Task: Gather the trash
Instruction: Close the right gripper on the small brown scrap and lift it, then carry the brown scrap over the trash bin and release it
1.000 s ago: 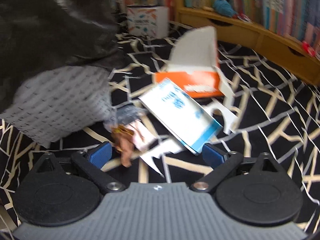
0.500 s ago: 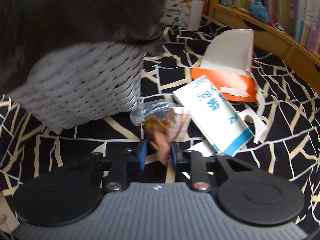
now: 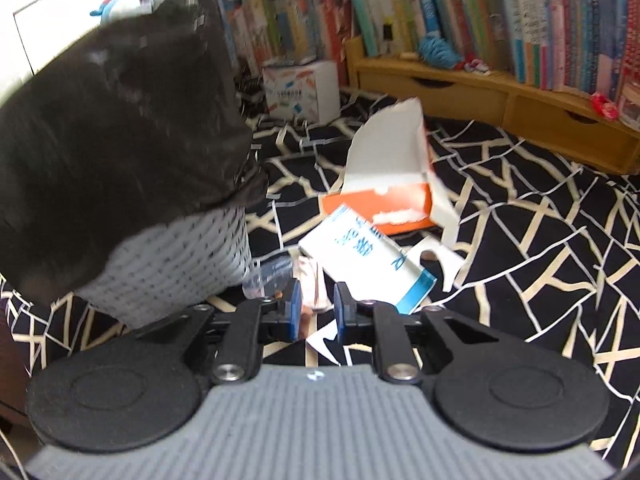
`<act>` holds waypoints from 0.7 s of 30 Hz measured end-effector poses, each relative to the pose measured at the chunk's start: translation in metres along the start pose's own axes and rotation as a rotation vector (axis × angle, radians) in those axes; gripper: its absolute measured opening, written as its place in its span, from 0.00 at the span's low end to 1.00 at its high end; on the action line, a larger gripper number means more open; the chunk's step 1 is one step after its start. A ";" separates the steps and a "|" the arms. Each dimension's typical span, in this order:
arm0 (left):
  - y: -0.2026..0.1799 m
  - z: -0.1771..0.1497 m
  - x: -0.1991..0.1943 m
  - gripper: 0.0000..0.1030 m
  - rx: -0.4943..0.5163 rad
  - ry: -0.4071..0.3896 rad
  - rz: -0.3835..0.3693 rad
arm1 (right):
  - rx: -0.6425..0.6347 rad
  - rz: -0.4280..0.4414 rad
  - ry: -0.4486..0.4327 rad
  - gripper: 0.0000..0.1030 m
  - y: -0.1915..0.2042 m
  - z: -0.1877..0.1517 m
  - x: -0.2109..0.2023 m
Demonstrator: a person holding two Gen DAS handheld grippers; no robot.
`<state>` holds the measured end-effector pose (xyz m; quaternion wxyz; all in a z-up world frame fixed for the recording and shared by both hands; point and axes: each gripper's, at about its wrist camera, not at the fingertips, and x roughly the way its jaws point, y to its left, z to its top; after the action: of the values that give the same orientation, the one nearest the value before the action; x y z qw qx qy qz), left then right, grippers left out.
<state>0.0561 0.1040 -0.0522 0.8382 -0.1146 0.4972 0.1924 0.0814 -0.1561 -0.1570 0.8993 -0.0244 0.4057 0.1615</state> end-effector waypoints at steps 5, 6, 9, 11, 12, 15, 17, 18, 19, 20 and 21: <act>0.001 0.000 0.000 0.57 -0.002 -0.003 -0.001 | -0.009 -0.008 -0.006 0.29 0.000 0.001 -0.007; 0.001 0.000 0.000 0.57 -0.002 -0.002 -0.001 | -0.020 -0.013 0.006 0.32 0.001 -0.001 -0.005; 0.000 0.000 0.000 0.57 -0.001 -0.002 -0.001 | -0.055 -0.016 0.038 0.59 0.008 -0.005 0.007; 0.001 0.000 0.000 0.57 0.002 -0.002 -0.002 | -0.091 -0.012 0.057 0.63 0.016 -0.009 0.017; 0.000 0.000 0.000 0.57 0.003 -0.001 -0.002 | -0.111 -0.013 0.067 0.64 0.020 -0.011 0.023; -0.001 -0.001 -0.001 0.57 0.006 -0.001 -0.001 | -0.147 -0.019 0.105 0.65 0.030 -0.015 0.045; -0.001 0.000 0.000 0.57 0.008 -0.002 0.001 | -0.152 -0.030 0.137 0.64 0.034 -0.017 0.058; -0.002 0.000 0.000 0.57 0.009 -0.002 0.002 | -0.148 -0.039 0.154 0.58 0.035 -0.017 0.063; -0.002 -0.001 0.000 0.57 0.010 -0.002 0.002 | -0.141 -0.047 0.160 0.37 0.036 -0.017 0.065; -0.001 -0.001 0.000 0.57 0.010 -0.002 0.001 | -0.134 -0.061 0.158 0.27 0.037 -0.016 0.065; -0.001 -0.001 0.000 0.57 0.008 -0.002 0.001 | -0.128 -0.062 0.148 0.27 0.036 -0.016 0.062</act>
<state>0.0561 0.1024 -0.0523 0.8392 -0.1106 0.4970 0.1908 0.0967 -0.1078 -0.2104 0.8681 -0.1063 0.4587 0.1571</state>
